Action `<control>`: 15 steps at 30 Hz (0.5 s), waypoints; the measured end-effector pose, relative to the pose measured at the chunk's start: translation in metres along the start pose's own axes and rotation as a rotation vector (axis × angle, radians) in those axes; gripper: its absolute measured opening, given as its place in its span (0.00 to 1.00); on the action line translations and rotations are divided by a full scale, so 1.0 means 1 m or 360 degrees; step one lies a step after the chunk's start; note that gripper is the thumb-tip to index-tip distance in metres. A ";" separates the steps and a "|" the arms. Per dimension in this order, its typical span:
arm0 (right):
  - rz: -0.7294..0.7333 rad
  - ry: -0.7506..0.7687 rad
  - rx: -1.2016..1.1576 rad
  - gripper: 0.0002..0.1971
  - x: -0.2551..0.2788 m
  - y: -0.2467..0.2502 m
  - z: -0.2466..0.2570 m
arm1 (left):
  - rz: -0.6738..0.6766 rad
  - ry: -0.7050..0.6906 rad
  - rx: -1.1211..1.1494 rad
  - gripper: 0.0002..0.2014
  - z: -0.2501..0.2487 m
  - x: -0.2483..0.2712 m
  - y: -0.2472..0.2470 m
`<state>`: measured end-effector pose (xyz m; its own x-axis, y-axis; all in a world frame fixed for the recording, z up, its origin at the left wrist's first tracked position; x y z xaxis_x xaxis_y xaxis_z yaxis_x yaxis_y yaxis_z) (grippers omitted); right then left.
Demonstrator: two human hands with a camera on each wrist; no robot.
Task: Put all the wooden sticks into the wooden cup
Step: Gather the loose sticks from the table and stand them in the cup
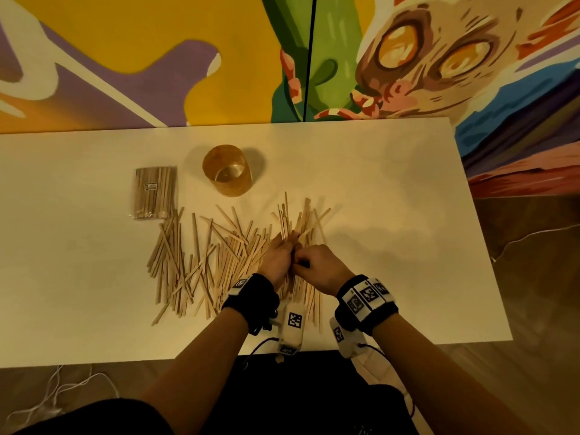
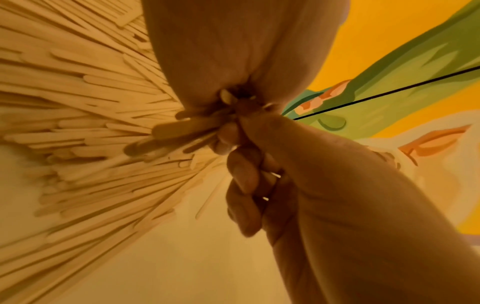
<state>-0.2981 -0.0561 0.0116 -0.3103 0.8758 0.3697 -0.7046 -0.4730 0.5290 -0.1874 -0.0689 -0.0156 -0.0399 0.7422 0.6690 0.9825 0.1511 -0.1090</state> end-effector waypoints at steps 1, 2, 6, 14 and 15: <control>0.0014 0.0005 -0.0010 0.09 -0.002 0.000 0.001 | 0.0015 0.0010 0.0007 0.09 0.000 -0.001 0.003; 0.0030 -0.0006 -0.0040 0.08 -0.003 0.000 0.001 | 0.0027 0.0025 0.0007 0.08 0.001 -0.003 0.007; -0.0005 -0.0182 -0.0368 0.07 -0.003 0.014 -0.015 | 0.0221 -0.0024 -0.0076 0.10 -0.003 0.000 0.021; -0.0350 -0.0770 -0.1220 0.17 -0.024 0.034 -0.020 | 0.0591 0.0081 -0.0281 0.08 -0.008 0.021 0.031; -0.0349 -0.0743 -0.1245 0.16 -0.028 0.034 -0.015 | 0.0651 0.0113 -0.0269 0.07 -0.010 0.023 0.031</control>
<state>-0.3231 -0.0948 0.0073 0.0484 0.7303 0.6814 -0.9987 0.0457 0.0219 -0.1561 -0.0535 0.0036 0.3651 0.6712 0.6451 0.9309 -0.2590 -0.2575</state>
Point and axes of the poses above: each hand's wrist, its own x-axis away from the middle knuckle, its own y-axis out of the back of the hand, z = x × y, the point moved 2 cm from there along -x, towards the middle knuckle, and after that the axes turned 4 degrees about -z, right-handed, at the moved point
